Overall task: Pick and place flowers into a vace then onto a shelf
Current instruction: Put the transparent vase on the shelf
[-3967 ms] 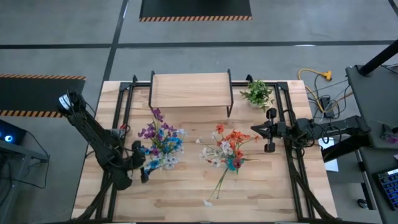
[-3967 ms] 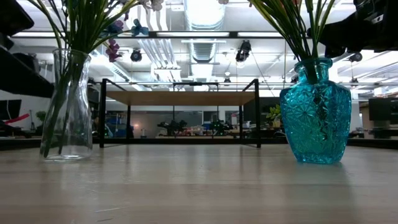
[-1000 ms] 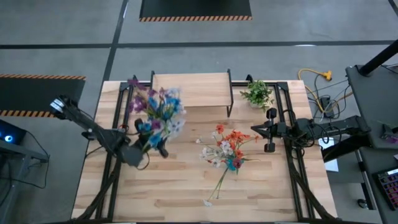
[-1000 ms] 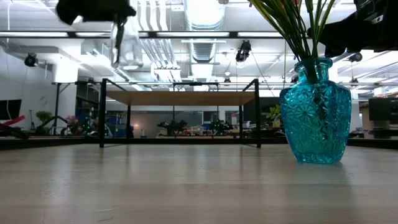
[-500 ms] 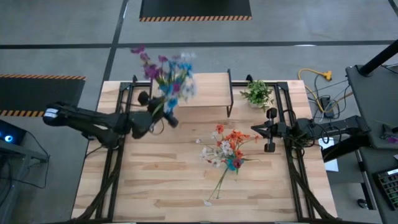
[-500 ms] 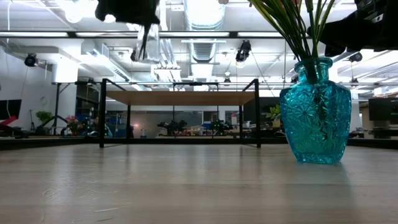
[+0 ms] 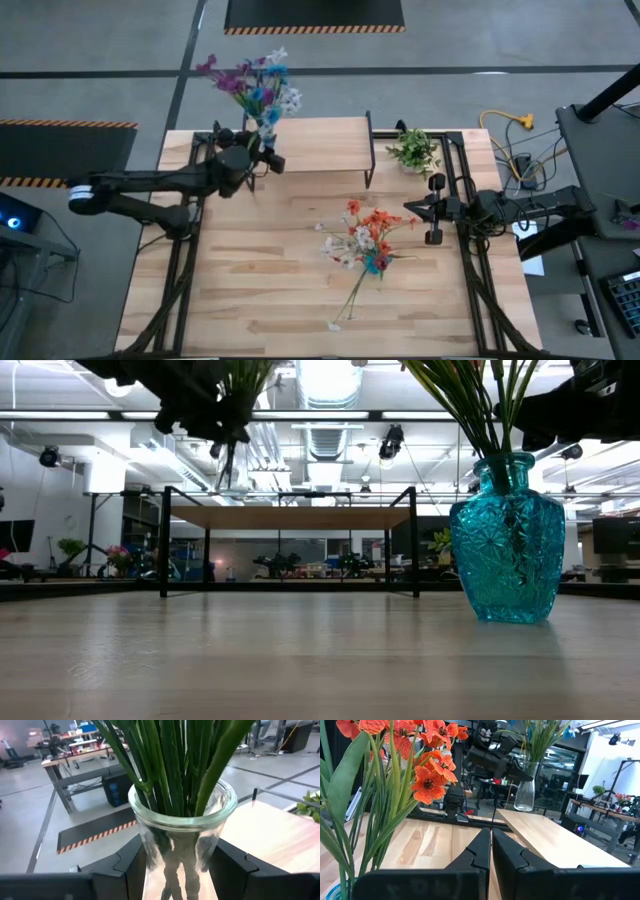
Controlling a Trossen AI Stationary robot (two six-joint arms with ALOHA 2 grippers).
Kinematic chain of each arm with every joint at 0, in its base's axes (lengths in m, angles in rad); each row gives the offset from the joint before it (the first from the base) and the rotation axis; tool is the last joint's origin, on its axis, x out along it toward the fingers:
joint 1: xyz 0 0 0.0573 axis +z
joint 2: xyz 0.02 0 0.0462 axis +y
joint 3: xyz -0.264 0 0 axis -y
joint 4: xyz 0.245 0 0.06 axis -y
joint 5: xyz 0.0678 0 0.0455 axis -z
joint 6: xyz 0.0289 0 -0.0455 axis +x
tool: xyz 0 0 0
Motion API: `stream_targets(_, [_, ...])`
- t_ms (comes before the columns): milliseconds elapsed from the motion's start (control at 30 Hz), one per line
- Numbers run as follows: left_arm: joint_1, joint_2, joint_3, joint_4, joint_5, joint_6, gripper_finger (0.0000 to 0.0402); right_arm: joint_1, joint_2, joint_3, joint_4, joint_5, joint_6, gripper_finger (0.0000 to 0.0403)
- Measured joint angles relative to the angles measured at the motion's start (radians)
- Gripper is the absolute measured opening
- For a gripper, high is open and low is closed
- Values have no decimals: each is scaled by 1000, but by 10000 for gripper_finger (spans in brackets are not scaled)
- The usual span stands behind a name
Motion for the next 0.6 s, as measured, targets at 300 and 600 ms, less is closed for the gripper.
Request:
stream_targets(300, [41, 57, -6, 11, -6, -93, 157, 0, 0, 0, 2, 0, 0, 9])
stream_targets(600, [65, 61, -6, 10, -9, -123, 157, 0, 0, 0, 2, 0, 0, 8])
